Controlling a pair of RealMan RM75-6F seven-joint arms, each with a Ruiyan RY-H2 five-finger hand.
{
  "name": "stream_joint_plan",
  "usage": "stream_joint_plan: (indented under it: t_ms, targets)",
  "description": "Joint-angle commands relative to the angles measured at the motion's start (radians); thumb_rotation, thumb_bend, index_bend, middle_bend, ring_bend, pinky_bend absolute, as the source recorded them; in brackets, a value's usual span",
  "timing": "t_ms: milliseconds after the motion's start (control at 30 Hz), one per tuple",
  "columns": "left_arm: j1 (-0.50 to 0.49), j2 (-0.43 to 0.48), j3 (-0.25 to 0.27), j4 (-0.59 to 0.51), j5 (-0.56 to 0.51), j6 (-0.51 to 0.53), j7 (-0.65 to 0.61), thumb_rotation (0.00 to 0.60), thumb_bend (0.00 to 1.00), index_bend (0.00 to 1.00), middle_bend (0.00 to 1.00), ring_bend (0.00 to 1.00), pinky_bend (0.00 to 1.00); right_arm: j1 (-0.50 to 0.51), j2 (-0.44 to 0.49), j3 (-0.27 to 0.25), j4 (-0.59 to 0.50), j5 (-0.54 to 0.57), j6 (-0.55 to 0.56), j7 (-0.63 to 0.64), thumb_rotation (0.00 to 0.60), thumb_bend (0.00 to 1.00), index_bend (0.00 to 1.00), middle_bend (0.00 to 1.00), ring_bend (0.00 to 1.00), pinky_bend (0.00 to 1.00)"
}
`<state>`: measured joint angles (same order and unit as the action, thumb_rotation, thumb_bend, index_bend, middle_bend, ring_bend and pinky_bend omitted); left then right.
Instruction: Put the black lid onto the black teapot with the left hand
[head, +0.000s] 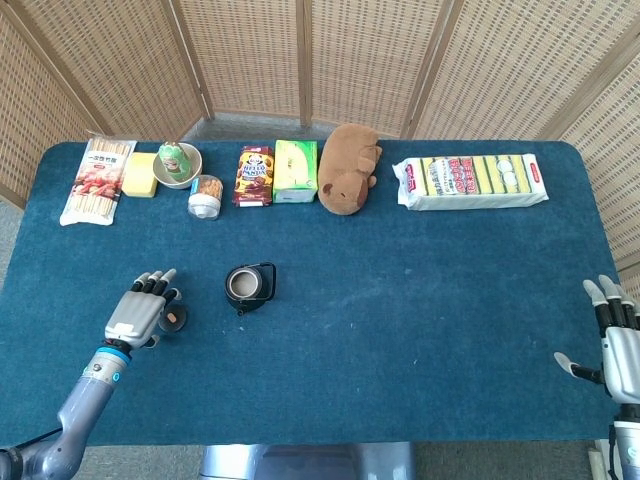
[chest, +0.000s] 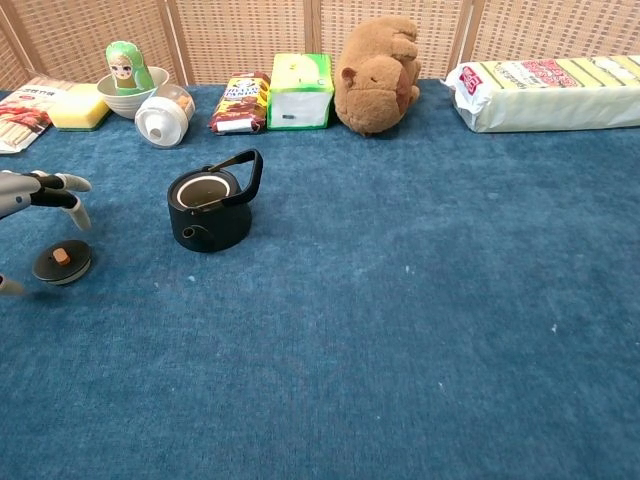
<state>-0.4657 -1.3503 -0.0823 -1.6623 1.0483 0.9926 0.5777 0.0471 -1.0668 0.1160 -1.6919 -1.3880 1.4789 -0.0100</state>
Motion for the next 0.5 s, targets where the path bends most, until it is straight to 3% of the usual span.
stream_joint_plan:
  t_ms: [33,500]
  targets:
    - [-0.010,-0.007,0.002,0.002,-0.015,-0.006,0.011,0.600,0.19,0.26,0.00,0.00,0.06,0.001,-0.001,0.000,0.001,0.000,-0.001,-0.001,0.600,0.10,0.05,0.00,0.00,0.00]
    - [-0.052,-0.030,0.013,-0.002,-0.076,-0.010,0.055,0.600,0.31,0.26,0.00,0.00,0.06,0.003,-0.003,0.001,0.004,0.006,-0.006,-0.004,0.600,0.10,0.05,0.00,0.00,0.00]
